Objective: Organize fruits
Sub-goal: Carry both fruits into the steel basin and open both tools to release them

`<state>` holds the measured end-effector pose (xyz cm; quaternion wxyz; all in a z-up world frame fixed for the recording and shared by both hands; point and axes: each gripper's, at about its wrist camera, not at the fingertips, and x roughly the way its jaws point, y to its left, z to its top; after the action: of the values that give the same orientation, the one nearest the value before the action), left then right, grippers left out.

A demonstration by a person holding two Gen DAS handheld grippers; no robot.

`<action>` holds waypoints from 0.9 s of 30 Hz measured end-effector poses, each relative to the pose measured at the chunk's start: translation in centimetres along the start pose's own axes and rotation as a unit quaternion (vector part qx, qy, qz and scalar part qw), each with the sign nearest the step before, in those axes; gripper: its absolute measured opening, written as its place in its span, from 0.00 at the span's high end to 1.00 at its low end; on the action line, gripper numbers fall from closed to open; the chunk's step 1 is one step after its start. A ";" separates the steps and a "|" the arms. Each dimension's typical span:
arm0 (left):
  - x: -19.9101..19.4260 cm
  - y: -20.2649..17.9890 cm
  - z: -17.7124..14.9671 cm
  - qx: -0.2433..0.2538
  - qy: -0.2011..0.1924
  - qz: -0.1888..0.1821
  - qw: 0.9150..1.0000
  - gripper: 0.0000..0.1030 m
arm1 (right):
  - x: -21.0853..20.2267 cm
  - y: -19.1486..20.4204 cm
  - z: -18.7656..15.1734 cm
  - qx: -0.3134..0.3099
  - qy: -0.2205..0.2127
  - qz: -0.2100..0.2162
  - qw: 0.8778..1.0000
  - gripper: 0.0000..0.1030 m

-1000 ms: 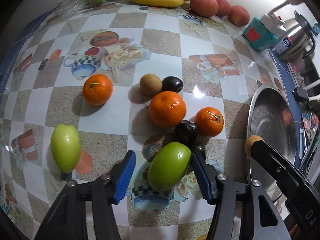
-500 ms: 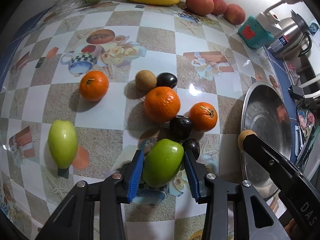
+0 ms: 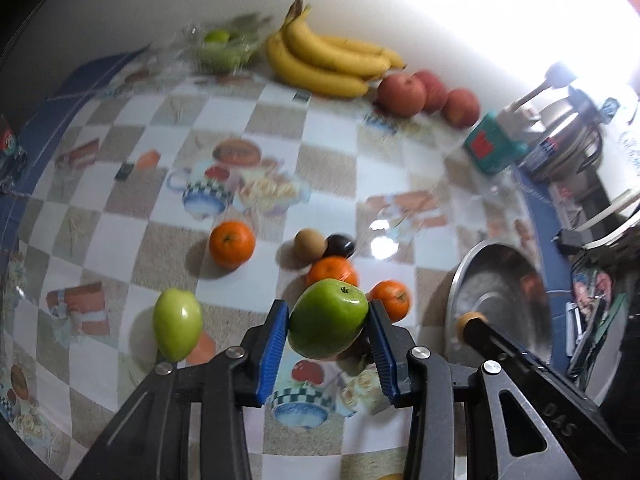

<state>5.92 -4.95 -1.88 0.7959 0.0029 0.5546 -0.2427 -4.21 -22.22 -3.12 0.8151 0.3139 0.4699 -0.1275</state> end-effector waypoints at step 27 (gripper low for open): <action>2.9 -14.9 -5.1 0.199 0.020 -0.064 0.978 0.58 | -3.7 -12.1 0.8 0.168 -0.055 -0.119 0.977 0.75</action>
<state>-3.63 -17.84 -2.49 0.7513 0.1304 0.5099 -0.3982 -11.67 -32.40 -4.44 0.7546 0.3805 0.4300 -0.3176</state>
